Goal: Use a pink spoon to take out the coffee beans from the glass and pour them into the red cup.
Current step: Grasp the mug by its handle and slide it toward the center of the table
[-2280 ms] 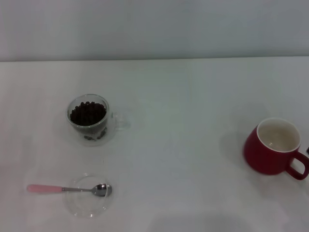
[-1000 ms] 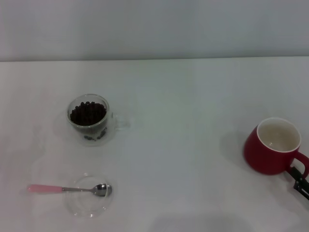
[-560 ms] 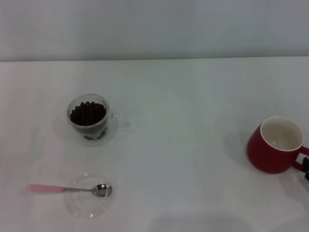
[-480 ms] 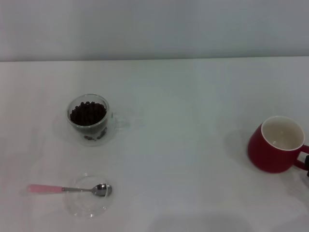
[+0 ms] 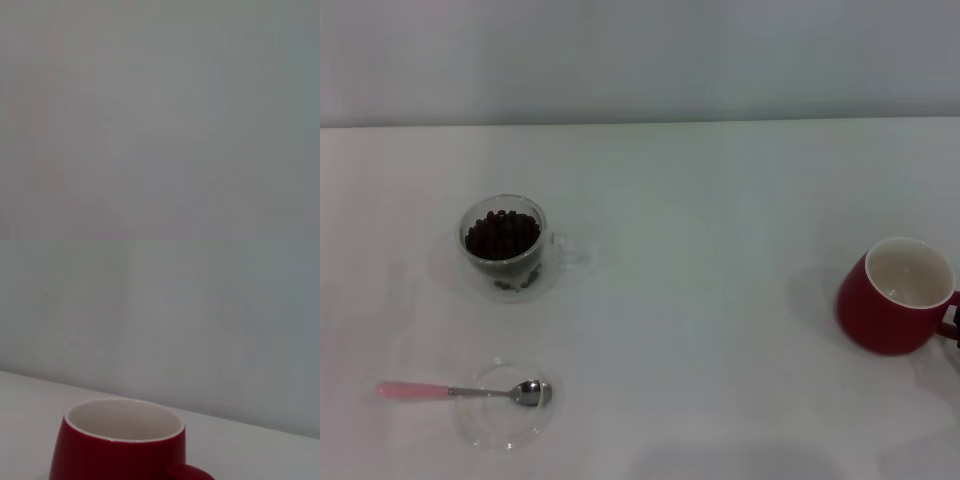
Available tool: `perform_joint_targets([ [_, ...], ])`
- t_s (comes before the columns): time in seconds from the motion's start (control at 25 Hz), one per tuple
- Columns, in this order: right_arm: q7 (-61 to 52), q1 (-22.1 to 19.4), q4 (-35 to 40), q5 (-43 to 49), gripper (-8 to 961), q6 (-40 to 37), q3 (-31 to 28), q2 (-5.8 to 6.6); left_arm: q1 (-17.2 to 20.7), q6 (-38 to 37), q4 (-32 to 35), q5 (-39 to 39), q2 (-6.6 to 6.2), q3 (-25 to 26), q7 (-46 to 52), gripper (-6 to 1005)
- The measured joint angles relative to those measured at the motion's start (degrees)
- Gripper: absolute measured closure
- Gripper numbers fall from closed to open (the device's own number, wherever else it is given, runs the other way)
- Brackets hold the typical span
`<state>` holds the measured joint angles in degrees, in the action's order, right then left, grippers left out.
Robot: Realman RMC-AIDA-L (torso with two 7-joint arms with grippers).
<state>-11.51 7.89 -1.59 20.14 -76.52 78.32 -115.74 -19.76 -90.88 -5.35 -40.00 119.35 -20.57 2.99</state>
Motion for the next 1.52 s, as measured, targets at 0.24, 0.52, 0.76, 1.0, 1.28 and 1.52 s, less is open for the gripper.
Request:
perform_joint_targets([
  [0.24,0.0,0.1,0.2,0.1,317,0.3,0.0,-0.03,0.2,0.0,0.0,0.0,0.00,0.0,0.0,111],
  [0.52,0.0,0.1,0.2,0.4,367,0.3,0.0,0.10,0.2,0.0,0.0,0.0,0.00,0.0,0.0,111],
  [0.76,0.0,0.1,0.2,0.5,573,0.3,0.3,0.00,-0.1,0.0,0.0,0.0,0.00,0.0,0.0,112],
  [1.0,-0.1,0.4,0.2,0.5,582,0.2,0.3,-0.11,-0.2,0.0,0.0,0.0,0.00,0.0,0.0,112],
  [1.28,0.0,0.5,0.2,0.6,608,0.2,0.4,-0.10,-0.3,0.0,0.1,0.0,0.00,0.0,0.0,111],
  [1.52,-0.4,0.5,0.8,0.7,768,-0.1,0.9,-0.10,-0.5,0.0,0.3,0.0,-0.09,0.0,0.0,111],
])
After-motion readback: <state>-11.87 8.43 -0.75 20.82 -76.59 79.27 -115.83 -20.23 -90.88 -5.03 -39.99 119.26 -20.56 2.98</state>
